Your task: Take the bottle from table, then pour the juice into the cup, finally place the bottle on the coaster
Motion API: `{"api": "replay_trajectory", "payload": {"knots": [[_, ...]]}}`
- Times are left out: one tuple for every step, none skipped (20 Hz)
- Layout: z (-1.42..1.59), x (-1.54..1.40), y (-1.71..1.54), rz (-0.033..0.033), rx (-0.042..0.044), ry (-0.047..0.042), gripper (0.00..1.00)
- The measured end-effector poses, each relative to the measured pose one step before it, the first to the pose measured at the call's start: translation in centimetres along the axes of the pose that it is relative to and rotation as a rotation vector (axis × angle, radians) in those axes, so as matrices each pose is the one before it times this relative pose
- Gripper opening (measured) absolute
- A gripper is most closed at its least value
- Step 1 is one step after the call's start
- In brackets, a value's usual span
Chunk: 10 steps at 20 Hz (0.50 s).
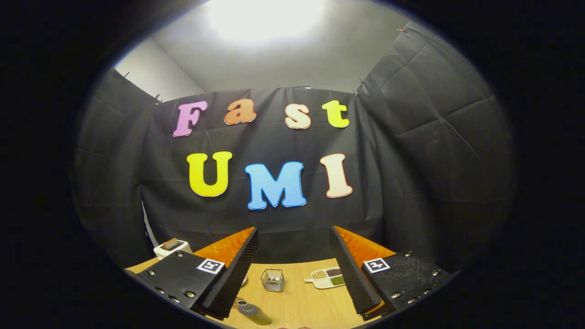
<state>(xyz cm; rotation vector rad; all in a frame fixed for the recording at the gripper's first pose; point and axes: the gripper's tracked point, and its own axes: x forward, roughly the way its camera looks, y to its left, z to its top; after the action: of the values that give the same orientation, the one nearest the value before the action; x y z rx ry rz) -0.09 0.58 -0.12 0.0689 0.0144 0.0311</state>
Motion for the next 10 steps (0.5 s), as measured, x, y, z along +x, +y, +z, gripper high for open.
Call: {"api": "replay_trajectory", "payload": {"knots": [[-0.175, 0.023, -0.017, -0.00297, -0.00538, 0.00509, 0.95], [-0.191, 0.028, 0.084, 0.00083, -0.00600, 0.00491, 0.95], [-0.175, 0.020, 0.204, 0.00221, -0.00315, 0.00419, 0.95], [-0.314, -0.063, 0.167, 0.00418, -0.00028, 0.00515, 0.95], [-0.374, 0.007, 0.425, 0.01125, 0.00329, 0.00762, 0.95], [-0.380, -0.104, 0.470, 0.00924, 0.00582, 0.00478, 0.95], [-0.301, -0.124, 0.418, 0.00897, 0.00354, 0.00049, 0.95], [-0.246, -0.063, 0.437, 0.00976, -0.00017, -0.00483, 0.95], [-0.352, -0.011, 0.396, 0.00663, -0.00549, -0.00310, 0.95], [-0.654, -0.085, 0.424, 0.01042, -0.00657, -0.00157, 0.95]]}}
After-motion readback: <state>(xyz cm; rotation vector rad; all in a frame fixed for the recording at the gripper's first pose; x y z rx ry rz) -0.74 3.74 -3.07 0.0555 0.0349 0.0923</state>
